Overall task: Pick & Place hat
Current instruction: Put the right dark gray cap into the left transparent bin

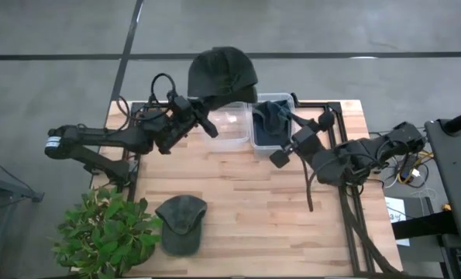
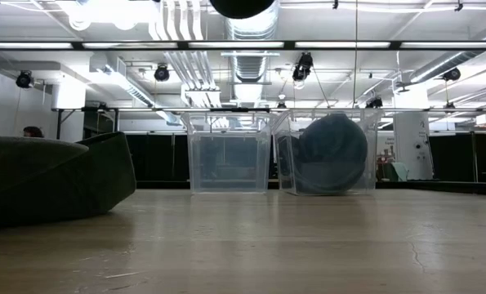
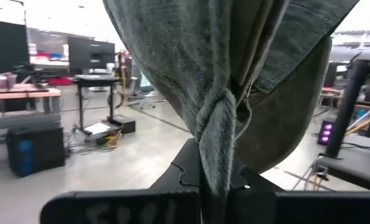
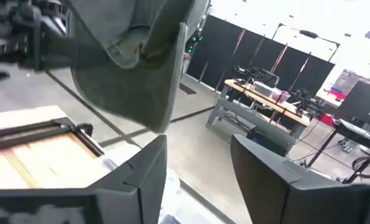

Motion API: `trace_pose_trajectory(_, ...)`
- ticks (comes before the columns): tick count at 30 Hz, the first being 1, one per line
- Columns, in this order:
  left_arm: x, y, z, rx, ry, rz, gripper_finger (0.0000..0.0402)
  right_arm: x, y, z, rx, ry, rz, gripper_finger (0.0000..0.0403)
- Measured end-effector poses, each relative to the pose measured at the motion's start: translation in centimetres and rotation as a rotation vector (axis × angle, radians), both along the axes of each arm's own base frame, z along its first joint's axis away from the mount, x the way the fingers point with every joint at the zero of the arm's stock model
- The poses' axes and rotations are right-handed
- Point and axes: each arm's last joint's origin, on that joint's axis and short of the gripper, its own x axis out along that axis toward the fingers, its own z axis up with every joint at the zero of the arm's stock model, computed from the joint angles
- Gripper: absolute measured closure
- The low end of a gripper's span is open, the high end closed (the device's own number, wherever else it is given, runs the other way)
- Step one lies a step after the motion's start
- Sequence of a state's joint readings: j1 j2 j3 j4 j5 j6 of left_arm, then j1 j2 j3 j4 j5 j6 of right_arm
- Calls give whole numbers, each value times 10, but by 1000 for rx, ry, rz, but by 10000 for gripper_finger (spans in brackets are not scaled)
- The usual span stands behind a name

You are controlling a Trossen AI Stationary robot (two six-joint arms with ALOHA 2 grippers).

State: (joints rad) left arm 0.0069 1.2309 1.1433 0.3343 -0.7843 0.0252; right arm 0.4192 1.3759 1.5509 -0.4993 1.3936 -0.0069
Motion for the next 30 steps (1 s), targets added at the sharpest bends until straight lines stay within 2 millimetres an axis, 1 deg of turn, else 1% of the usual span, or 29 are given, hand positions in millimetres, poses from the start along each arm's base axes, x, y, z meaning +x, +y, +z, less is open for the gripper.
trace_pose_trajectory(3,-1,5,1,-37,18,9,397,-12,-2,-3,8,23,11,220)
trace_pose_trajectory(7,-2,15,3,-119,58,3,397,-39,-6,-12,92,22,49,220)
trace_pose_trajectory(12,-2,29,-5,-241,79,17,397,-74,-13,-26,335,47,101,227)
trace_pose_trajectory(15,-3,38,-12,-340,60,-15,397,-86,-13,-31,461,74,101,230)
trace_pose_trajectory(17,-2,44,-18,-409,57,-29,397,-90,-10,-35,494,89,106,229)
trace_pose_trajectory(21,3,53,-30,-549,60,-105,397,-90,-2,-39,483,120,139,225)
trace_pose_trajectory(26,8,57,-34,-687,50,-320,397,-87,4,-43,463,196,176,222)
trace_pose_trajectory(30,11,56,-30,-723,34,-514,397,-86,6,-45,478,238,191,226)
